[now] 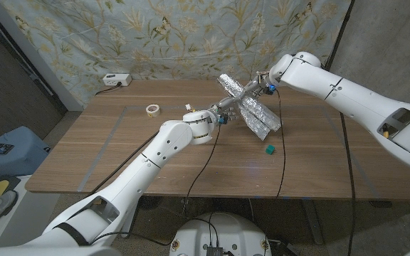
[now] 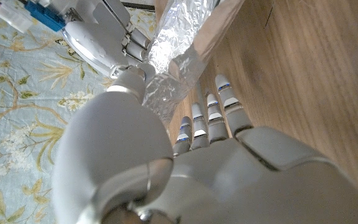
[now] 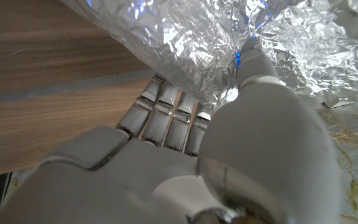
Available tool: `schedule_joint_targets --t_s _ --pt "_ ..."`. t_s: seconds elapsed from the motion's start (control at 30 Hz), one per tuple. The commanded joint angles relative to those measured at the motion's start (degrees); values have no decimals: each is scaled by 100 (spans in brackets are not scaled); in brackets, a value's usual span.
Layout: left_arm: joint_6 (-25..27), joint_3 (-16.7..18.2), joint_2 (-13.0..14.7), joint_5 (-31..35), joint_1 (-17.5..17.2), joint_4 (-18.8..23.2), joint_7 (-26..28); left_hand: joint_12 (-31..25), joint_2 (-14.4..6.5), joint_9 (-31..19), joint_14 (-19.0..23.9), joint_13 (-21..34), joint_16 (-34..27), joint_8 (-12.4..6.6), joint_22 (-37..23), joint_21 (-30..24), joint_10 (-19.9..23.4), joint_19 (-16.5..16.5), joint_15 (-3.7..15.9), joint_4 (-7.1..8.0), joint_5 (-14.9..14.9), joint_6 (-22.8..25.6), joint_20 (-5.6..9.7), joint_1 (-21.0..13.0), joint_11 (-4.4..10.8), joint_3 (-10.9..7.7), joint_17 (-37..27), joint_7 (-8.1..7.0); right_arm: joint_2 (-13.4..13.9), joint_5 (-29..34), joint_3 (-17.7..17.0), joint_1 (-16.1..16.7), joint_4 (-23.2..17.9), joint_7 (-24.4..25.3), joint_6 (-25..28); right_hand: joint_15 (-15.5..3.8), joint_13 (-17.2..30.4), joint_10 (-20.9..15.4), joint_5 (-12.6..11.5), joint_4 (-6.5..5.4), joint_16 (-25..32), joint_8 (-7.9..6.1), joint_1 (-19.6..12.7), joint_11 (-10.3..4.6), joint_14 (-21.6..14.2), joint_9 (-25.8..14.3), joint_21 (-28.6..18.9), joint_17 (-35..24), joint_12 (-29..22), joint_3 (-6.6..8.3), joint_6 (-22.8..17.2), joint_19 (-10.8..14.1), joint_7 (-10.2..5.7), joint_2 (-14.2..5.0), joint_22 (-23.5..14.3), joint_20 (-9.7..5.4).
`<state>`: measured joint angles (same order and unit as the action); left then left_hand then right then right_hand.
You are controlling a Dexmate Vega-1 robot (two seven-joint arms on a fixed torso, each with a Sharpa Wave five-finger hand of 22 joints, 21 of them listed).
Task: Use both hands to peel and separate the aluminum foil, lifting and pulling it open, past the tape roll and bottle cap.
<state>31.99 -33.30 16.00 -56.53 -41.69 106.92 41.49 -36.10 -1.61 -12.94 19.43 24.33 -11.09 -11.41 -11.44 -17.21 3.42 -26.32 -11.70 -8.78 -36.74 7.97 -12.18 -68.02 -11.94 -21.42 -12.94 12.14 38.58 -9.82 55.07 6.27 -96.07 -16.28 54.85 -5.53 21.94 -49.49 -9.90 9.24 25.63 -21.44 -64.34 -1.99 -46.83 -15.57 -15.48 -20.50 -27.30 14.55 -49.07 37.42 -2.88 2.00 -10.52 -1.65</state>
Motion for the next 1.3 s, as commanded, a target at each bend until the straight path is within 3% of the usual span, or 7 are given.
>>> schedule_joint_targets --t_s 0.03,0.3,0.67,0.9,1.03,1.17,1.3 --pt "-55 -42 -234 161 -20 -126 248 -97 8 -34 102 21 -37 -21 -6 -97 76 -107 7 -5 -151 127 9 -179 -13 -176 -20 22 47 73 -62 61 -21 -63 -125 -330 36 -47 -47 -14 -16 -37 -168 -12 -66 -28 -35 22 -59 89 -418 84 164 -561 -30 4" --pt "-224 -34 -367 287 -111 -184 345 -253 -191 -73 336 17 -95 -103 -15 -197 348 -241 125 -112 -294 401 60 -650 140 -471 -42 7 26 105 -120 80 -32 -41 -112 -334 43 -52 -45 -18 -29 -30 -164 -9 -80 -30 -38 25 -67 95 -428 93 166 -567 -29 3" --pt "-459 -27 -471 449 -273 -190 376 -370 -194 -104 558 7 -149 -187 -20 -287 605 -365 255 -104 -326 681 123 -823 261 -561 -55 -6 49 156 -138 88 -39 -20 -66 -344 47 -58 -45 -41 -6 -25 -153 -23 -93 -39 -41 -15 -76 99 -437 101 158 -617 -29 -8" --pt "-587 -18 -543 586 -354 -185 509 -610 -341 -162 965 7 -254 -388 -68 -464 1167 -464 619 -160 -323 1378 293 -1267 621 -783 -134 -147 9 174 -130 69 1 -2 -29 -350 53 -65 -49 -43 -2 -22 -152 -17 -95 -46 -47 -32 -84 101 -442 114 161 -634 -29 -10" --pt "-714 12 -613 657 -420 -219 588 -699 -319 -190 1182 29 -328 -421 -84 -548 1328 -543 749 -143 -315 1522 384 -1357 711 -810 -176 -240 3 170 -126 71 0 -16 -48 -350 49 -73 -50 -44 -5 -25 -148 -13 -104 -49 -49 -32 -86 103 -457 118 160 -639 -29 -9" --pt "-903 14 -701 789 -496 -267 680 -863 -256 -241 1477 66 -409 -562 -99 -708 1680 -755 909 -121 -283 1916 482 -1386 917 -791 -211 -433 7 183 -110 66 -10 -27 -62 -352 44 -77 -51 -46 -3 -22 -144 -17 -113 -52 -55 -37 -86 103 -460 134 157 -645 -30 -18" --pt "-1063 34 -787 877 -547 -342 724 -1014 -182 -299 1910 114 -522 -696 -108 -923 2018 -1042 1140 -114 -267 2289 613 -1435 1078 -776 -247 -498 32 206 -103 62 -57 -34 -62 -362 46 -97 -52 -52 -3 -24 -133 -19 -134 -57 -63 -37 -96 104 -471 153 159 -653 -30 -21"
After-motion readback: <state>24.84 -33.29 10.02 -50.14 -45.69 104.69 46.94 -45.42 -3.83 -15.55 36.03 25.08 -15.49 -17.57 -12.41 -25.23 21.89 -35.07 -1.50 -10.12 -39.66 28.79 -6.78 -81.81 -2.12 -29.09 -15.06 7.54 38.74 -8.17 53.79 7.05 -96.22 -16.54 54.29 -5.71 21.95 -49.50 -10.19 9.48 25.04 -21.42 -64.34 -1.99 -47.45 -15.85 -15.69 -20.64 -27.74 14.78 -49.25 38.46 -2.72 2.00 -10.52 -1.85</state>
